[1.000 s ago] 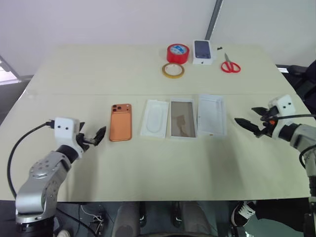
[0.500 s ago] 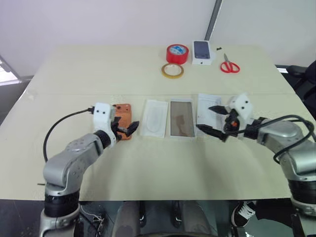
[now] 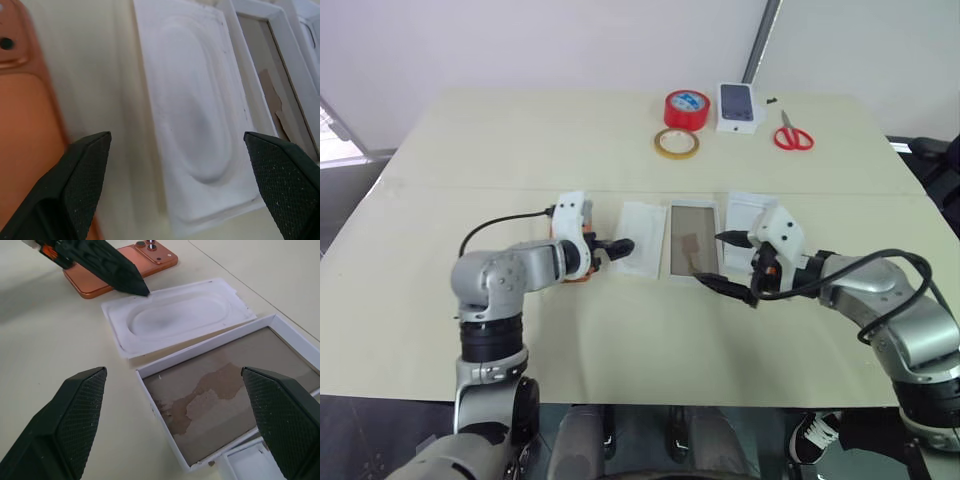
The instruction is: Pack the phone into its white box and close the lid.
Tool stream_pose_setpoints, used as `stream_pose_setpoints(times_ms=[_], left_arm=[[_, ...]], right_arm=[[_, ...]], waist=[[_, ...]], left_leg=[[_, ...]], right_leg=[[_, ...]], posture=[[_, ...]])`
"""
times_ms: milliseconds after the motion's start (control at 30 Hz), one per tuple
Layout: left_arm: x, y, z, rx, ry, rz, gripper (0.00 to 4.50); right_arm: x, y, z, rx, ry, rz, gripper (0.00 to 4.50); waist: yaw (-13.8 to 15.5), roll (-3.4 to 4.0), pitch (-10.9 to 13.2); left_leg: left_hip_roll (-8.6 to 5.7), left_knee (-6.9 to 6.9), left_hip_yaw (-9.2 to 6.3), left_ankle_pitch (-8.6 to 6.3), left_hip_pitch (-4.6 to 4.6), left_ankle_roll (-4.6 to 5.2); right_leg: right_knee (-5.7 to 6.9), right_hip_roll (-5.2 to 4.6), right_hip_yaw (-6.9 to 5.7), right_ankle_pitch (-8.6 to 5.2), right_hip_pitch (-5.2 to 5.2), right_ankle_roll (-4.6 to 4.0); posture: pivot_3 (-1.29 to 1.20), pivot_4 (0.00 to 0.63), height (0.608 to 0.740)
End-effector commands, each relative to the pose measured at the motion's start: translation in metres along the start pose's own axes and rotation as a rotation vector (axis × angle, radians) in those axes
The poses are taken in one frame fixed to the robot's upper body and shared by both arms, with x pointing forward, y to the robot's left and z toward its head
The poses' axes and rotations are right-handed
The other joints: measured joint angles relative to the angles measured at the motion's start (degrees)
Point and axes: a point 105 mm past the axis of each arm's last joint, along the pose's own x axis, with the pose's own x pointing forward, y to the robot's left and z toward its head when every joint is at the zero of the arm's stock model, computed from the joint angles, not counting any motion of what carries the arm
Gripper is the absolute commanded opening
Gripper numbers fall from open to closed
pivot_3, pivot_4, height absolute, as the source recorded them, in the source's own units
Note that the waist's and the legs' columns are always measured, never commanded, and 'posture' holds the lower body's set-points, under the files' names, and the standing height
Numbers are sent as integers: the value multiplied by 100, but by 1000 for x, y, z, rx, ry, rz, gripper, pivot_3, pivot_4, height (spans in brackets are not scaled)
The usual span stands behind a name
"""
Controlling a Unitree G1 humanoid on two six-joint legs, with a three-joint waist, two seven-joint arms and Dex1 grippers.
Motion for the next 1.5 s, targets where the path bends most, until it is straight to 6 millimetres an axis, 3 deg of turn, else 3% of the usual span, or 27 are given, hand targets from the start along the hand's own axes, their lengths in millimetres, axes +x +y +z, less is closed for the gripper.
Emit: stream_pose_setpoints(times_ms=[33,100,133,200,433,700,733,800,867,1033,1267,1500], left_arm=[[8,-11,1,3,32,-42,4489],[12,-14,-2,-16,49,-61,4489],[13,-14,-2,-24,52,-64,4079],[14,-12,-3,-33,55,-58,3681],[14,-2,-4,-49,52,-12,59],[4,3,13,-134,-45,-28,59],[1,4,16,-149,-61,-28,9],[-4,9,21,-175,-95,-21,0],[-10,13,26,-190,-120,-12,0],[-22,18,33,-213,-171,5,0],[-37,18,40,-238,-217,-1,0],[-45,14,30,-251,-235,-16,0]], right_arm=[[2,10,10,-66,-32,25,4500],[4,13,8,-69,-29,32,4500],[5,14,8,-71,-27,38,4500],[7,17,7,-75,-16,51,4500],[16,16,-10,-144,150,83,4500],[32,-15,-29,-189,309,72,4500],[34,-18,-32,-203,331,78,4256],[37,-19,-37,-215,352,100,3663],[38,-15,-36,-242,346,144,2746],[37,6,-28,-324,306,263,34],[27,55,-26,-422,251,436,34],[49,43,-31,-442,252,317,34]], waist=[[-1,0,0],[4,0,0],[3,0,0],[0,0,0],[-3,0,0],[-4,-1,0],[-7,-1,0],[-10,-1,0],[-8,-1,0],[-1,-3,1],[-5,-8,3],[-10,-13,3]], left_leg=[[0,0,0,0,0,0],[0,0,-1,0,1,0],[0,1,-2,0,0,0],[0,2,-2,0,0,0],[1,3,-3,0,-1,0],[2,4,-3,0,-2,0],[2,4,-3,0,-3,0],[1,4,-2,0,-3,0],[0,4,-1,0,-3,0],[0,5,-1,0,-4,0],[0,7,-2,0,-4,-1],[2,9,-2,0,0,-2]], right_leg=[[0,0,0,0,0,1],[1,0,0,0,0,1],[1,0,0,0,0,0],[1,-1,0,0,1,0],[1,-3,0,0,0,0],[1,-2,-1,0,-1,-1],[2,-2,-1,0,-2,-1],[3,-2,-1,0,-3,-1],[3,-2,-1,0,-2,0],[4,-1,-2,1,-1,2],[4,-1,-2,-1,2,4],[7,-2,-2,-1,2,3]], posture=[[0,150,740],[0,150,740],[0,150,740],[0,150,740],[0,150,740],[0,150,740],[0,150,740],[0,150,740],[0,150,740],[0,150,740],[0,150,740],[0,150,740]])
